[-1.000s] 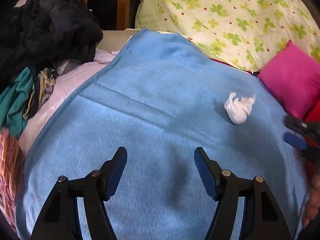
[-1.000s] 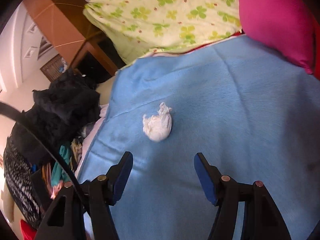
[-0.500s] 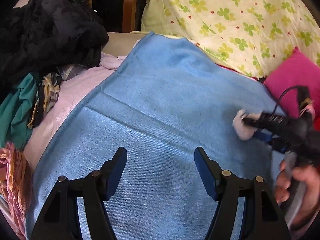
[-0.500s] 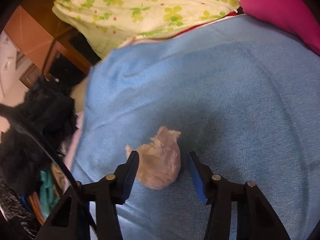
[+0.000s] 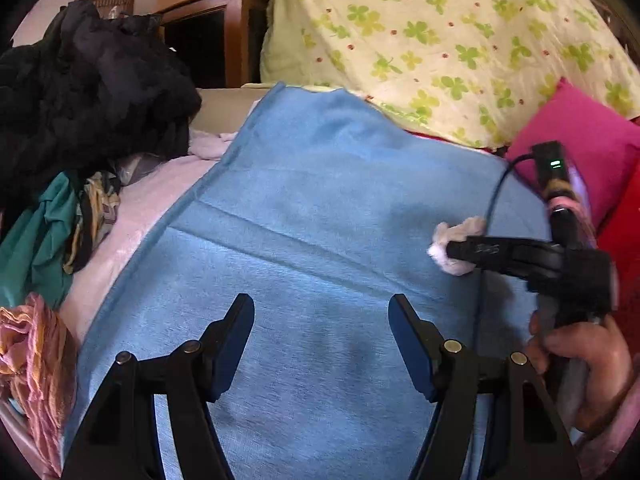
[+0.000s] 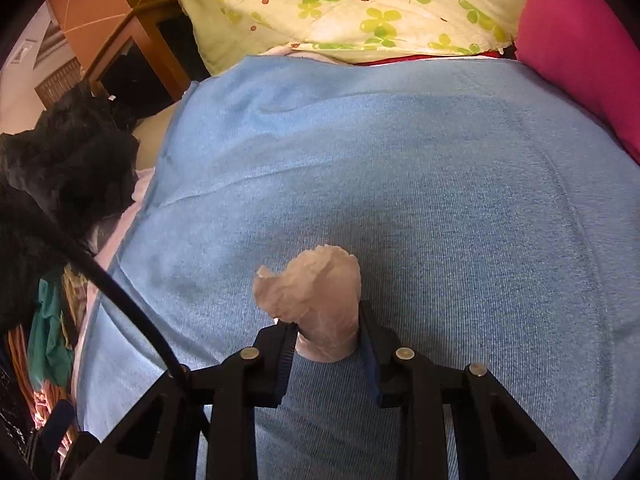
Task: Collect trash
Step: 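Lift the white paper scrap with the right tool toward the red basket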
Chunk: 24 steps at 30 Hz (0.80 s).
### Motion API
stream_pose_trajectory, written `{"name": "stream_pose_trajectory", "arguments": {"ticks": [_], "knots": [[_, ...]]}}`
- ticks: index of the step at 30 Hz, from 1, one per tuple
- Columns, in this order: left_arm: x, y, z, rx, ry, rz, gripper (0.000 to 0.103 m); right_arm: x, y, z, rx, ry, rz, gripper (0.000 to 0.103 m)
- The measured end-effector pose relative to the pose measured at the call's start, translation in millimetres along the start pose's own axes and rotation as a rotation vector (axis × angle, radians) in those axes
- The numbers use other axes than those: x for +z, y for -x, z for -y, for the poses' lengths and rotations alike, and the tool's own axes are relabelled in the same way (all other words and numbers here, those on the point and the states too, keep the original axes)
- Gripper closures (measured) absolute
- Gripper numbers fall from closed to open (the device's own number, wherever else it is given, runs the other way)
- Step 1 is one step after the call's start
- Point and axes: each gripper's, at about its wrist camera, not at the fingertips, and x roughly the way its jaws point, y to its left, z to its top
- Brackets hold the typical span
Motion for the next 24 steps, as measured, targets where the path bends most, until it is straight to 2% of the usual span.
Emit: {"name": "stream_pose_trajectory", "arguments": {"ticks": [3, 7, 10, 24], "knots": [[-2, 11, 9, -0.045, -0.038, 0.023, 0.033, -4, 1, -4, -0.031, 0.034, -0.007, 0.072], [-5, 25, 19, -0.051, -0.099, 0.067, 0.033, -4, 3, -8, -0.058, 0.034, -0.007, 0.072], [-5, 29, 18, -0.07, -0.097, 0.077, 0.033, -5, 4, -16, -0.088, 0.051, -0.004, 0.072], [-10, 25, -1, -0.043, -0.067, 0.061, 0.033, 0, 41, -46, -0.187, 0.117, 0.029, 0.072]]}}
